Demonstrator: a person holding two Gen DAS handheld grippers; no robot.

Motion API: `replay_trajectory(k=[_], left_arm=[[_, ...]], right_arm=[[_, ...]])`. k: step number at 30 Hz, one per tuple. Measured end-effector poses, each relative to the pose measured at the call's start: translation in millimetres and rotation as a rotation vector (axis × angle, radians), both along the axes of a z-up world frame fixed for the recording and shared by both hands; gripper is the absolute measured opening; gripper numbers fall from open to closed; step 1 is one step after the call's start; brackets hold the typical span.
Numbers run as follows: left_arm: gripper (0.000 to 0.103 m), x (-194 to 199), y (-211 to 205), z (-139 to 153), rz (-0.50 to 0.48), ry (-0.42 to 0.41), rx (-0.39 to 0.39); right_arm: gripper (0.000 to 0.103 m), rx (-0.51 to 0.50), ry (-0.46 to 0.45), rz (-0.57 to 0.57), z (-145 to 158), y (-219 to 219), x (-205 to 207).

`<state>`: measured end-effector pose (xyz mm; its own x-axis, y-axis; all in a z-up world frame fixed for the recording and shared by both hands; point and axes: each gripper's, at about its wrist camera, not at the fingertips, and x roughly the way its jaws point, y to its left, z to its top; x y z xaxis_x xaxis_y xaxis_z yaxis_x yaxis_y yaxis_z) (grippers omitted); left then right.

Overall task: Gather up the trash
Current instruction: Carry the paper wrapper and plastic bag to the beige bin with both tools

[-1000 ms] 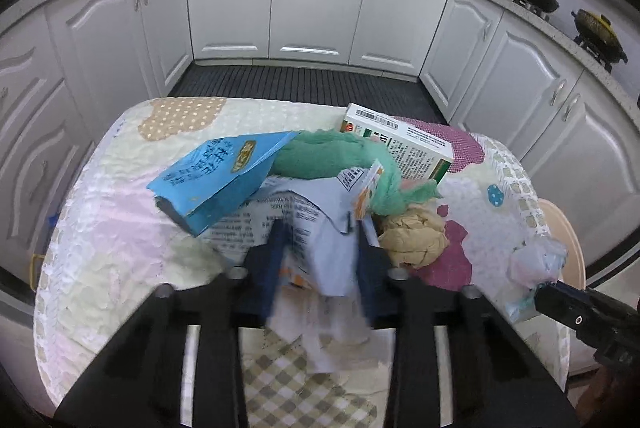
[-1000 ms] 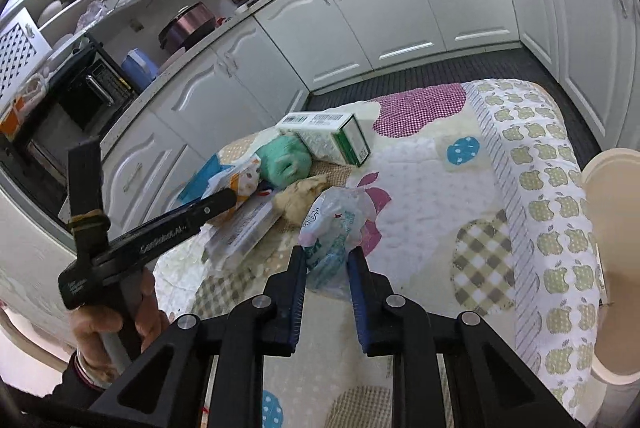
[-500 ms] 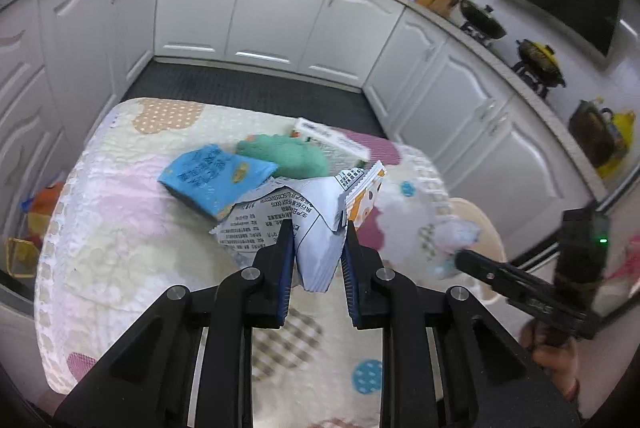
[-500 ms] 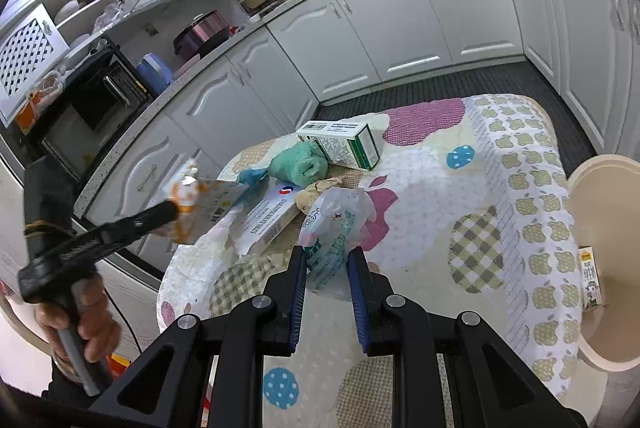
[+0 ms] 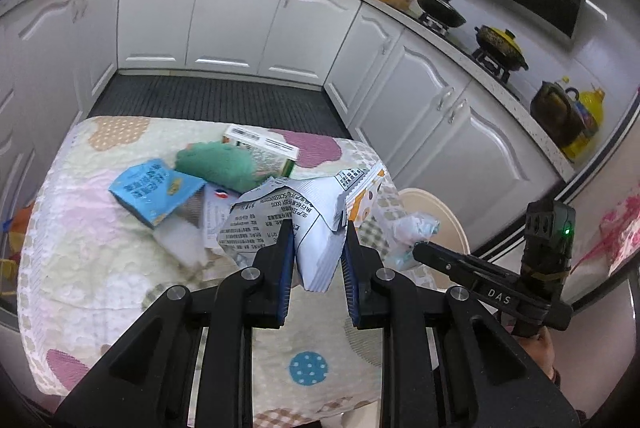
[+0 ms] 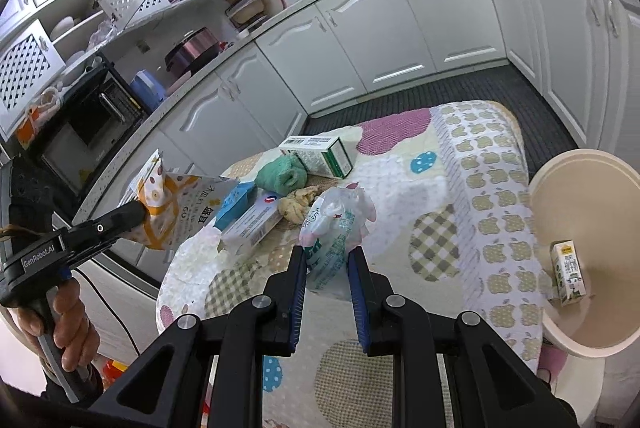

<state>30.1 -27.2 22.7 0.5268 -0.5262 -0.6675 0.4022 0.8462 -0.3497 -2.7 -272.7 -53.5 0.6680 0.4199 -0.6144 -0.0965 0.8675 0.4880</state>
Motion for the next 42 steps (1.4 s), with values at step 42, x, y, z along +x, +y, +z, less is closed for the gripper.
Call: replay_trajectory(k=[42], left_arm=[[0.019,19.6,-162.6,-64.9,-0.145,-0.016,0.212]], right_arm=[[0.020,-0.092,0.054,-0.223,-6.7,-102.1,-23.8]])
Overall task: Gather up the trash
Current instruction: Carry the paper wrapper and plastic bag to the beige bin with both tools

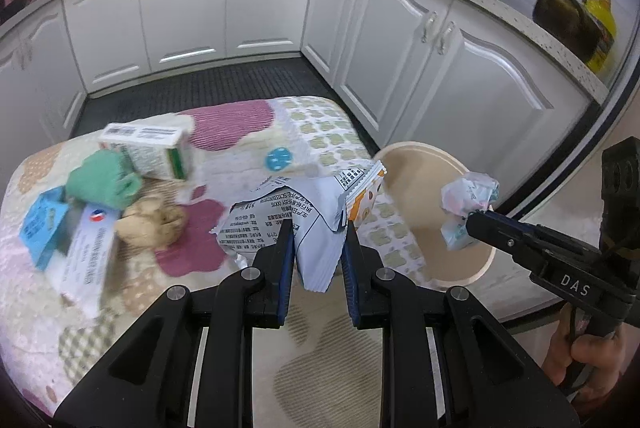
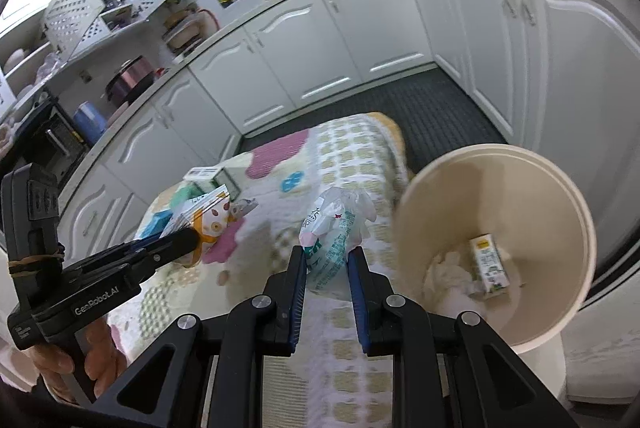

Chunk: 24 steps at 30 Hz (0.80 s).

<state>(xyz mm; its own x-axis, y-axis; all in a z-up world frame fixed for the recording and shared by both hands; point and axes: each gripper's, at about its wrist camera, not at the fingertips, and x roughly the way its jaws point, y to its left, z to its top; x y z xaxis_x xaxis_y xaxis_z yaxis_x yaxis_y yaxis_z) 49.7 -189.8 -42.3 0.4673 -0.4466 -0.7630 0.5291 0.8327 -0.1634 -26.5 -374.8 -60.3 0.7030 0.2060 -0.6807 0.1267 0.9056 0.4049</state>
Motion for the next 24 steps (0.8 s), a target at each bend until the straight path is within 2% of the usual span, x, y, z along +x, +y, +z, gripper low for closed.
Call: replay_trajectory(k=[15,24], left_arm=[[0.019,-4.2,-94.7,-8.3,-0.148,0.013,0.008],[0.019,-6.2,-142.0,-18.2,-0.197,-0.016,0.048]], right_arm=[[0.020,-0.051,0.044,-0.175,-9.4,-76.5,-27.2],[0.020,-0.079,0.072,-0.224,-19.9,-98.5,-35.7]])
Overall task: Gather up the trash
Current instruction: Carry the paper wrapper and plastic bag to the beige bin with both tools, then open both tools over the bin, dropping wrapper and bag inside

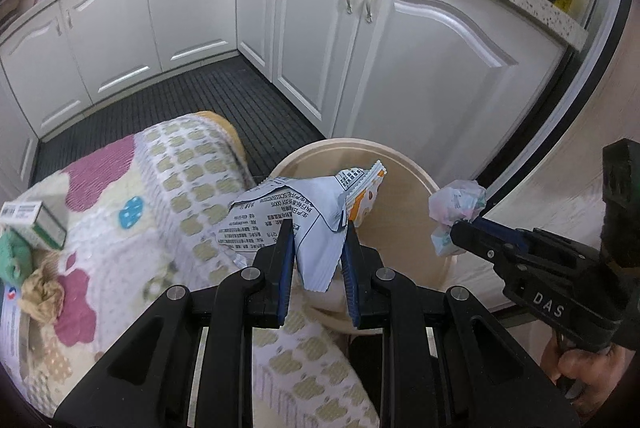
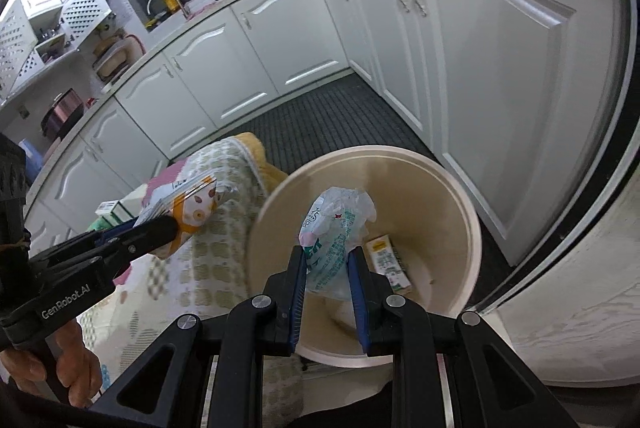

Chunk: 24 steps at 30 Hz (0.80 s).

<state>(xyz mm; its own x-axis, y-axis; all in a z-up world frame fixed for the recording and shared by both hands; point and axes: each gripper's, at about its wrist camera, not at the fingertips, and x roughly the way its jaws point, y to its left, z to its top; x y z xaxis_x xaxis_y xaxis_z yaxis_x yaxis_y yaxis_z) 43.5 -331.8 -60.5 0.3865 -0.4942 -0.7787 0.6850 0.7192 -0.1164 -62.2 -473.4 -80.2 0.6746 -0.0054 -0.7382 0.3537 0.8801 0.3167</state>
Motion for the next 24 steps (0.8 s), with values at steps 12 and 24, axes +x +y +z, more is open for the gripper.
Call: replay_trajectory(k=[12,24], left_arm=[[0.019,-2.9,-31.4,-7.5,-0.052,-0.008,0.006],[0.055,4.9,-36.6,-15.0,-0.038,0.057,-0.027]], right_arm=[[0.020,-0.045,0.037,-0.055,-12.2,-19.7,-2.2],[0.039,-0.074,0.078,-0.073,-24.1,-23.6,9.3]])
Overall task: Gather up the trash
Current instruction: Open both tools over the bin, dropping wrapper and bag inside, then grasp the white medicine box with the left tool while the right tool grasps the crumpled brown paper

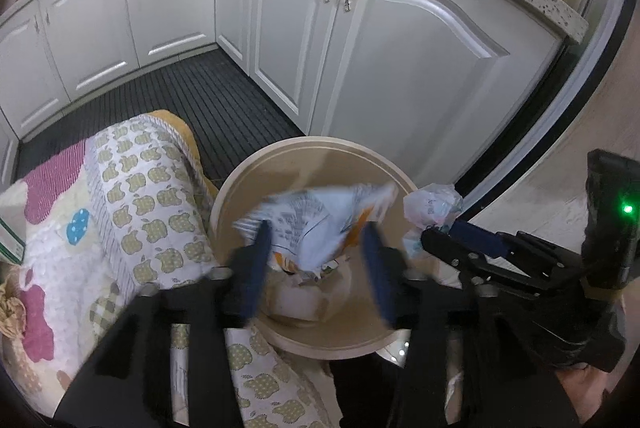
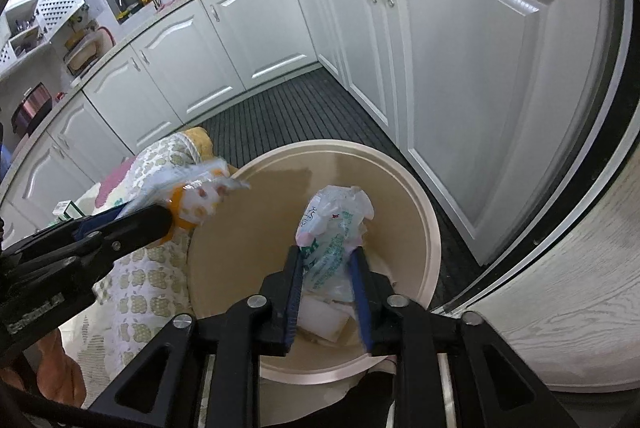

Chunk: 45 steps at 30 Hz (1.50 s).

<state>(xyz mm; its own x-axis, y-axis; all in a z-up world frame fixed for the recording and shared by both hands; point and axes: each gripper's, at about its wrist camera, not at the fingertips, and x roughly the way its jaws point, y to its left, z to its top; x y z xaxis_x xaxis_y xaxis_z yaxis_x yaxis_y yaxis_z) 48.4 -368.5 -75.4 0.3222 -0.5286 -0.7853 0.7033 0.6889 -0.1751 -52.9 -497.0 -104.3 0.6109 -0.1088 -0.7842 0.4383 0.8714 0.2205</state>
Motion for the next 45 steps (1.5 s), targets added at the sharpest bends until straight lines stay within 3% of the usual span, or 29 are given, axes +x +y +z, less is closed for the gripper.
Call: replay_trajectory(k=[1,9,20,25,32,36,45], left_arm=[[0.058,0.0,2.7,0.9,0.003,0.001,-0.007],[0.059,0.2,27.7,6.7,0.042,-0.017,0.006],[0.059,-8.8,97.2,9.8,0.165,-0.051,0.025],[0.059,-13.4,147.4,12.0,0.243,-0.060,0.025],[0.059,-15.0,227.1,13.0,0.369,-0.045,0.020],[0.059,-12.9,278.6,12.9,0.454,-0.028,0.011],[0.060,-1.9,359.3,12.8,0.589,-0.001,-0.002]], right_arm=[[0.045,-0.004,-0.002,-0.005,-0.9,-1.0,-0.2],[0.046,-0.010,0.011,0.002,-1.9,8.7,-3.7],[0.051,-0.084,0.009,0.067,14.5,55.3,2.5],[0.061,-0.089,-0.021,0.128,26.6,88.7,8.6],[0.065,-0.076,-0.047,0.259,36.8,146.2,28.7],[0.073,-0.049,-0.051,0.325,36.4,174.7,41.7],[0.073,0.080,-0.049,0.497,22.7,242.4,87.3]])
